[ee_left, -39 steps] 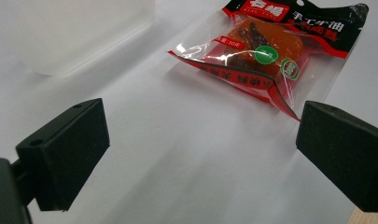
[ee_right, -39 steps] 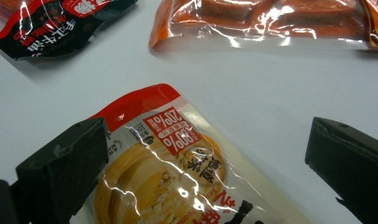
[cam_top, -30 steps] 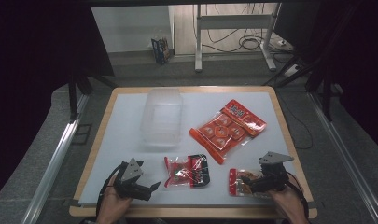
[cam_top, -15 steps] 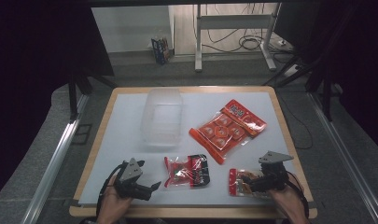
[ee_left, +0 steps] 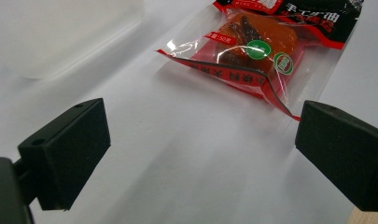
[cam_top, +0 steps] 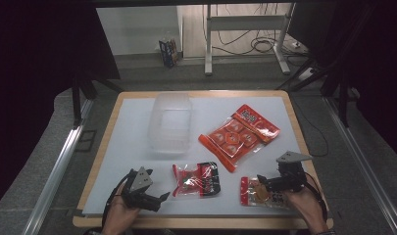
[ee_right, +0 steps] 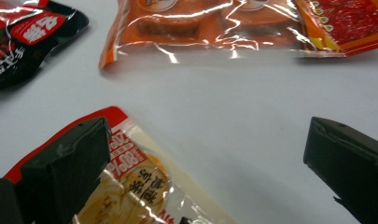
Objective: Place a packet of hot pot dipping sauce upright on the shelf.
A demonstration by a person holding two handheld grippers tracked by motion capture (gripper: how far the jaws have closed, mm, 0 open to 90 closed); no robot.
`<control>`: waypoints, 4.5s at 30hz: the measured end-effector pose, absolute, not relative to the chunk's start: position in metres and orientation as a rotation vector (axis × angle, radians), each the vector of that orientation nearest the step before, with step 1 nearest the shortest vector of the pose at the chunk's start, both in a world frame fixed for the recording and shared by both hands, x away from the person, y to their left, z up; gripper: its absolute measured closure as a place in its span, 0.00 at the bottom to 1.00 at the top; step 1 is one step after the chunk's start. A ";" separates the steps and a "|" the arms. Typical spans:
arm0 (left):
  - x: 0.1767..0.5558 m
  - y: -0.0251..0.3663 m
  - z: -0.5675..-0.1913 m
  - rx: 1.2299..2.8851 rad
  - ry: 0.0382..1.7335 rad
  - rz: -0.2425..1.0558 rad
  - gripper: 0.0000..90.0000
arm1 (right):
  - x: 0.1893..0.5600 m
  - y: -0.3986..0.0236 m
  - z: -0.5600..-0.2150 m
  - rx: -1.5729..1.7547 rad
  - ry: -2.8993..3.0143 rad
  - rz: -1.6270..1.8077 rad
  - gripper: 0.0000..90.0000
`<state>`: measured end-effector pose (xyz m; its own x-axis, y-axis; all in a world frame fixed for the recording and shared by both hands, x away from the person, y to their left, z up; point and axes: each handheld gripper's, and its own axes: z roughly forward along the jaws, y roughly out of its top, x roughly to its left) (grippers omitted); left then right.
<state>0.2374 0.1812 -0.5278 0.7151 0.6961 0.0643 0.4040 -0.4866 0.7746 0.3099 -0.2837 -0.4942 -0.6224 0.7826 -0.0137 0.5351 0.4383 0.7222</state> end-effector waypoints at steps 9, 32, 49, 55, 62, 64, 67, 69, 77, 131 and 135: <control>0.238 0.180 -0.529 2.155 0.836 0.490 0.03 | 0.317 -0.282 -0.492 1.122 2.319 0.988 0.01; 0.237 0.178 -0.529 2.159 0.832 0.514 0.03 | 0.348 -0.290 -0.485 1.110 2.309 0.867 0.16; 0.236 0.175 -0.531 2.185 0.818 0.523 0.02 | 0.392 -0.307 -0.481 1.179 2.289 0.828 0.29; 0.236 0.174 -0.531 2.196 0.815 0.524 0.02 | 0.412 -0.311 -0.484 1.182 2.278 0.827 0.26; 0.236 0.174 -0.532 2.204 0.813 0.529 0.02 | 0.434 -0.318 -0.493 1.236 2.266 0.831 0.18; 0.236 0.173 -0.532 2.207 0.812 0.529 0.02 | 0.441 -0.319 -0.496 1.243 2.274 0.829 0.16; 0.236 0.173 -0.533 2.214 0.811 0.531 0.02 | 0.451 -0.318 -0.499 1.247 2.283 0.828 0.15; 0.236 0.173 -0.533 2.216 0.810 0.531 0.02 | 0.457 -0.317 -0.500 1.252 2.289 0.833 0.15; 0.236 0.172 -0.533 2.223 0.806 0.536 0.02 | 0.474 -0.316 -0.505 1.313 2.323 0.881 0.20; 0.235 0.167 -0.535 2.272 0.768 0.555 0.02 | 0.514 -0.269 -0.501 1.238 2.524 0.864 0.98; 0.235 0.167 -0.535 2.272 0.767 0.556 0.02 | 0.511 -0.269 -0.494 1.258 2.522 0.853 0.98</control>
